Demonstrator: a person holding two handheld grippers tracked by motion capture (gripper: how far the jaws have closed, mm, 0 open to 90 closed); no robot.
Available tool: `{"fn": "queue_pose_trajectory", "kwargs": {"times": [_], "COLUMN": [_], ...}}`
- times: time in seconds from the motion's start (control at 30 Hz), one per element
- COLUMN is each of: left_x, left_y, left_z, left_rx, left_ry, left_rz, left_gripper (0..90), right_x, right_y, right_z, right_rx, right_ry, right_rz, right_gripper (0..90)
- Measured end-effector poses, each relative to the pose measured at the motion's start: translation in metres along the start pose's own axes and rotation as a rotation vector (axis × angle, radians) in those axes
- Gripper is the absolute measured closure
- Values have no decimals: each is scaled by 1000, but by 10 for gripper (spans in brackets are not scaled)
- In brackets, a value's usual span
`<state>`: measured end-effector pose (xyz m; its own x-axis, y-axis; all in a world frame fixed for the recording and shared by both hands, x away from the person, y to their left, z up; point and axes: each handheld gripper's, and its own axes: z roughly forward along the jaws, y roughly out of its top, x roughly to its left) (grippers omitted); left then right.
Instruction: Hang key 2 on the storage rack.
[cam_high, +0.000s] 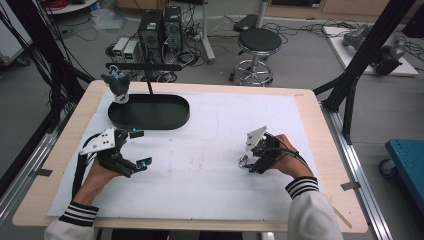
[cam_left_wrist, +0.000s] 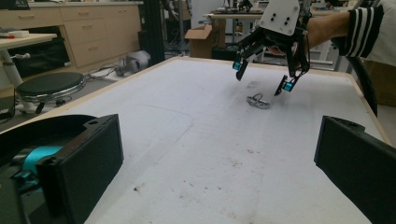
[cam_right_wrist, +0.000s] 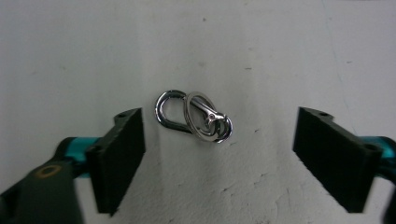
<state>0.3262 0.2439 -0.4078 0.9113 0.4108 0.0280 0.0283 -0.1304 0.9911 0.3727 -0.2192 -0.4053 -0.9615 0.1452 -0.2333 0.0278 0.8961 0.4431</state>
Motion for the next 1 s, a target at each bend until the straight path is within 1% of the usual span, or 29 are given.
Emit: {"fn": "queue_pose_trajectory", "kwargs": {"times": [0.1, 0.17, 0.2, 0.23, 0.27, 0.33, 0.4, 0.47, 0.53, 0.57, 0.6, 0.67, 0.73, 0.77, 0.8, 0.87, 0.9, 0.97, 1.0], "left_x": [0, 1, 1, 1, 1, 1, 1, 1, 1, 1, 1, 1, 1, 1, 1, 1, 1, 1, 1], "left_y": [0, 0, 0, 0, 0, 0, -1, 0, 0, 0, 0, -1, -1, -1, -1, 0, 0, -1, -1], "left_z": [0, 0, 0, -1, 0, 0, 0, -1, -1, -1, -1, -1, 0, -1, -1, -1, -1, -1, -1], "left_rx": [1, 0, 2, 4, 4, 4, 7, 6, 3, 3, 3, 7, 5, 7, 6, 5, 5, 6, 6], "left_ry": [-1, 0, 1, 0, 0, 1, 1, 1, 2, 3, 3, 1, 1, -1, 0, -1, -1, 1, 1], "left_rz": [-1, -4, -5, -6, -6, -7, -6, -6, -6, -7, -6, -9, -8, -7, -7, -7, -7, -8, -9], "left_gripper": [17, 17, 17, 17, 17, 17, 17, 17, 17, 17, 17, 17, 17, 17, 17, 17, 17, 17, 17], "right_x": [-1, -1, -1, -1, -2, -2, -2, -2, -2, -1, -1, -1, 0, 0, 0, 0, 0, 1, 1], "right_y": [0, 0, 0, 0, -1, -1, -1, -2, -2, -1, -1, -1, 0, 1, 1, 2, 2, 3, 3], "right_z": [2, 2, 2, 2, 2, 2, 3, 4, 4, 4, 4, 5, 6, 6, 6, 7, 7, 8, 8], "right_rx": [3, 1, 1, -2, -8, 4, 7, 15, 22, 35, 35, 39, 47, 57, 57, 58, 58, 61, 62], "right_ry": [7, 12, 12, 7, 10, 6, 6, 12, 14, 13, 13, 22, 20, 17, 17, 22, 22, 24, 23], "right_rz": [-5, 5, 5, 6, 10, 1, -6, -9, -9, -27, -27, -39, -52, -69, -69, -76, -76, -87, -96], "right_gripper": [225, 253, 253, 262, 309, 342, 356, 396, 411, 439, 439, 473, 513, 560, 560, 597, 597, 612, 633]}}
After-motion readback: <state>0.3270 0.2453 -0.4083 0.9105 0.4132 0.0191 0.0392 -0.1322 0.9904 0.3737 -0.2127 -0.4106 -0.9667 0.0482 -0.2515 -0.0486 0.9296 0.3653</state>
